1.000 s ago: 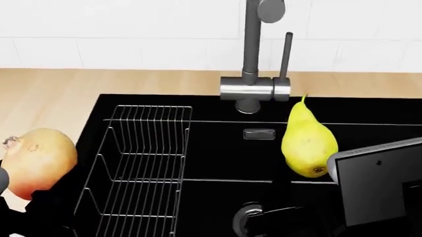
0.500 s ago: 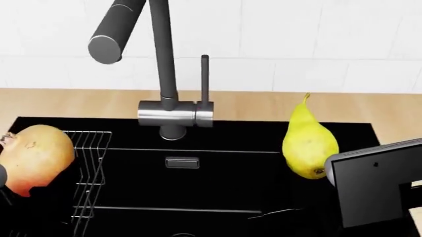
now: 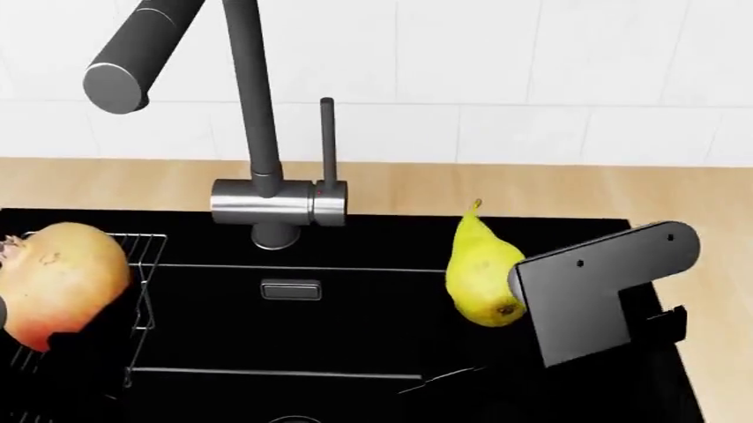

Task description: There is a mixed pile of frozen fruits and vegetables on the counter. Locate all the frozen vegetables and place the items in a bowl on the counter. Take all the frozen fruits and defrost them in a running sink.

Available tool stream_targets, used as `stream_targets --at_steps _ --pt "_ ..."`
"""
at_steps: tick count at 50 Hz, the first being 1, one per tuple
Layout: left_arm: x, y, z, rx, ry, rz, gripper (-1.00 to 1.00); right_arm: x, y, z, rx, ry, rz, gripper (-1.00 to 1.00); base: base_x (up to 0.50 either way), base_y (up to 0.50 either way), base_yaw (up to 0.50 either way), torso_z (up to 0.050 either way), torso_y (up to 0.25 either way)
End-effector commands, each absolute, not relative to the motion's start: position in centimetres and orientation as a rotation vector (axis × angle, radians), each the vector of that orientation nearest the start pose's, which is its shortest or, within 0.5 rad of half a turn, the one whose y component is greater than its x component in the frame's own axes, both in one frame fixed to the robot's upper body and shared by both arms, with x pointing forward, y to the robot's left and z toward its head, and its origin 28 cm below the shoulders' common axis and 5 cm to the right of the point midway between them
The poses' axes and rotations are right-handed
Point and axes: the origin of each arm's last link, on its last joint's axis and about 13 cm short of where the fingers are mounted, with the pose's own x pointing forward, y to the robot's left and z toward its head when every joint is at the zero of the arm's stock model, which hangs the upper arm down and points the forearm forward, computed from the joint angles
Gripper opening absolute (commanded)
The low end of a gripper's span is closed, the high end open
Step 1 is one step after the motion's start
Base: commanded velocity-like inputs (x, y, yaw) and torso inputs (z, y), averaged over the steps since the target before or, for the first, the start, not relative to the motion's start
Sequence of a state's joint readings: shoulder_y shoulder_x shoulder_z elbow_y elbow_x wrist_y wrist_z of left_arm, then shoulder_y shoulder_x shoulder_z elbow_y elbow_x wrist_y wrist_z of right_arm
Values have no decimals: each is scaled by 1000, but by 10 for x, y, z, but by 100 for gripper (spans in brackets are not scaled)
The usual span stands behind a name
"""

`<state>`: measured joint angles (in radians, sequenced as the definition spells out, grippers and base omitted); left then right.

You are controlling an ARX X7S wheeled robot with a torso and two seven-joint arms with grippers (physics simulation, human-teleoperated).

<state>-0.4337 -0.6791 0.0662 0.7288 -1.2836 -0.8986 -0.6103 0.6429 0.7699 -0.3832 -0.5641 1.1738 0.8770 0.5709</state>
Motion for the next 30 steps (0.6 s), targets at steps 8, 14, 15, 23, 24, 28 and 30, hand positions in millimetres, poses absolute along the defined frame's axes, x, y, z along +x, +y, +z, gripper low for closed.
stream_targets --at_steps 8,14,15,23,24,28,30 --pt "197 241 202 -70 76 -248 -100 270 -115 150 -211 468 463 -100 0 0 0 0 1" --pt "199 241 203 -73 72 -242 -100 275 -110 132 -201 522 476 -100 0 0 0 0 0" --pt "197 242 203 -71 72 -243 -100 276 -109 129 -191 533 480 -100 0 0 0 0 0" --pt "197 243 204 -73 68 -239 -100 279 -107 108 -163 611 503 -100 0 0 0 1 1" --pt "196 243 204 -73 68 -239 -100 278 -107 103 -176 625 507 -100 0 0 0 0 0" --pt "196 244 204 -72 68 -238 -100 277 -107 94 -162 644 504 -100 0 0 0 0 0" --pt "195 244 203 -72 69 -239 -100 278 -108 91 -162 655 501 -100 0 0 0 0 0"
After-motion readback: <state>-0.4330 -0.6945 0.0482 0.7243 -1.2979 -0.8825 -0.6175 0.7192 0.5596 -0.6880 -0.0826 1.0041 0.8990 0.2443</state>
